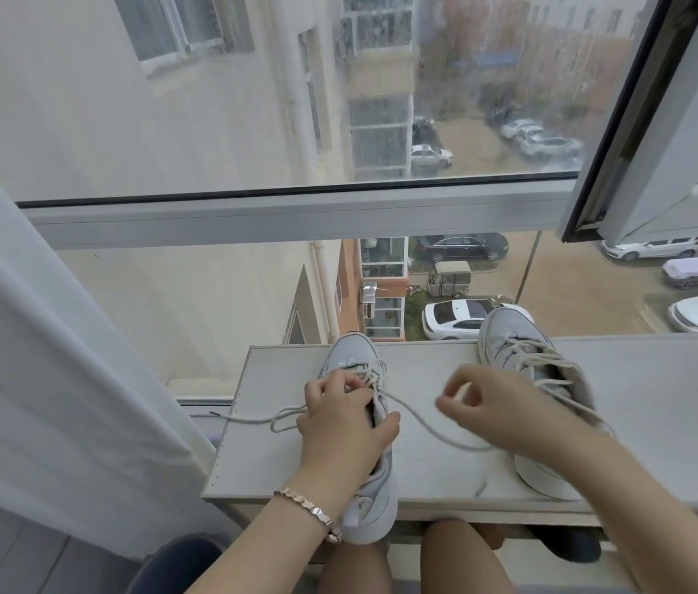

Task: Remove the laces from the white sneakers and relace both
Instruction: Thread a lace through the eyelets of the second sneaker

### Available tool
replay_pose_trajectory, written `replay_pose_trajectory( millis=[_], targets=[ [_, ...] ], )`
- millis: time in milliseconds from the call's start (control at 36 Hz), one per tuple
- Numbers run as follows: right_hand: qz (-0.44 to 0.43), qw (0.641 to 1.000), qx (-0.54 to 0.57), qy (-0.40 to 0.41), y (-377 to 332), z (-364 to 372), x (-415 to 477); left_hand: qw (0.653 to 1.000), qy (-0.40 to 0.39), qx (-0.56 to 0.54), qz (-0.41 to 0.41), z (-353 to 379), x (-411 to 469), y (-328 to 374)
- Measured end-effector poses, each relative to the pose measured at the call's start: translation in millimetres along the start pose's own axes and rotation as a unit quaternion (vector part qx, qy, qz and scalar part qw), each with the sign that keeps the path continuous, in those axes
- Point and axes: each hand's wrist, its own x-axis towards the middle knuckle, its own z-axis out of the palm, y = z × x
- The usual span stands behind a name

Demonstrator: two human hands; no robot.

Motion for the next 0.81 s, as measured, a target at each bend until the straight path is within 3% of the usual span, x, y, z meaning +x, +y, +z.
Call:
replay_pose_trajectory(
  millis=[111,250,389,472,528,667,750,806],
  targets=[
    [-0.068,0.997,0.009,0.042,-14.1,34.8,23.4,1.0,-0.004,0.006,0.002,-0.6,-0.1,2.0],
    [-0.079,0.996,0.037,0.028,-27.2,59.3,39.8,1.0,0.009,0.009,0.003,-1.4,-0.9,1.6],
    [-0.147,0.975,-0.07,0.153,-16.9,56.7,32.5,1.0,0.01,0.013,0.005,-0.9,-1.3,2.5],
    [-0.253,0.95,0.003,0.182,-13.5,50.3,17.5,1.0,0.009,0.007,0.007,-0.5,-1.0,1.0],
    [-0.28,0.932,0.1,0.205,-10.7,41.9,5.5,1.0,0.009,0.002,0.008,-0.4,-0.8,-0.3],
    [-0.201,0.892,0.386,0.122,-2.8,26.1,-15.8,1.0,0.009,0.005,0.008,0.7,-1.0,0.3],
    [-0.146,0.87,0.459,0.108,1.7,31.4,-12.3,1.0,0.006,0.003,0.011,2.5,-1.0,1.0],
    [-0.115,0.888,0.435,0.095,2.7,35.2,-6.0,1.0,0.006,-0.002,0.009,2.9,-0.5,1.7]
  ],
)
